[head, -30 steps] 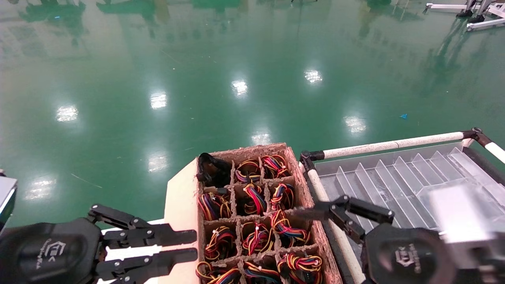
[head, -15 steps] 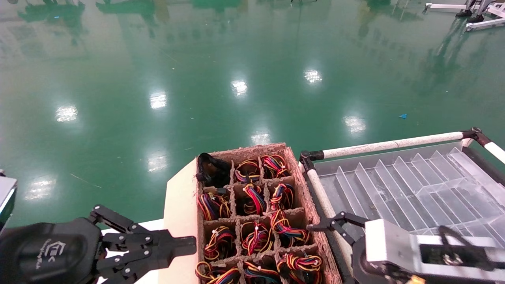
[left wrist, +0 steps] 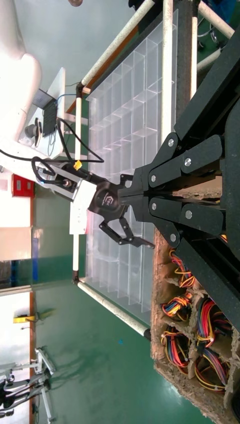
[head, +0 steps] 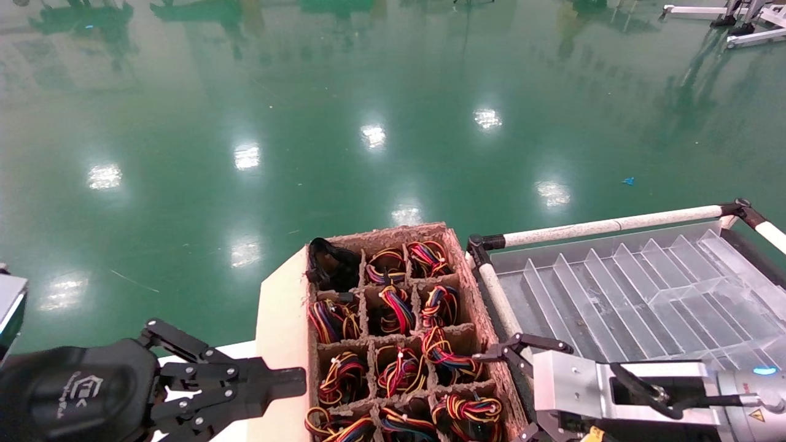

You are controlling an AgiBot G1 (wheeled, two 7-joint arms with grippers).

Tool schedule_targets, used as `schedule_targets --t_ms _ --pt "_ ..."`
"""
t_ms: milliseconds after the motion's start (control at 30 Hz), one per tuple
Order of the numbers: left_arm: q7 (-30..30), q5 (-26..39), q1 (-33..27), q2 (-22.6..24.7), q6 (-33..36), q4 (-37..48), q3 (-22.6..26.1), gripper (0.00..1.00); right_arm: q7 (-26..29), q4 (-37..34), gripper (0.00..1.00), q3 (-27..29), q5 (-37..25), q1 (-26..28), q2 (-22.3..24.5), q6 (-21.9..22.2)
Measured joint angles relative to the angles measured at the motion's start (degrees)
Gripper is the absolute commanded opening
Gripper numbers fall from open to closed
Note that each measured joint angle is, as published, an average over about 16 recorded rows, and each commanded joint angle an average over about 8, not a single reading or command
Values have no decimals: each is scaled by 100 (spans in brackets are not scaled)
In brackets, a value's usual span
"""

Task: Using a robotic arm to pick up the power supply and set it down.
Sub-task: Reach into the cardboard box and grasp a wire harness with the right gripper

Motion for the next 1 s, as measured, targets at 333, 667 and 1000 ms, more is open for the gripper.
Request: schedule_targets --t_ms 333,667,1000 --pt "1 -1 0 -1 -1 0 2 100 87 16 0 -93 -221 39 -8 -3" --pt "2 -2 -1 -1 -1 0 3 100 112 25 0 -141 -343 56 -15 4" --pt "2 -3 -1 -2 -2 0 5 100 125 32 0 -147 -369 88 7 -23"
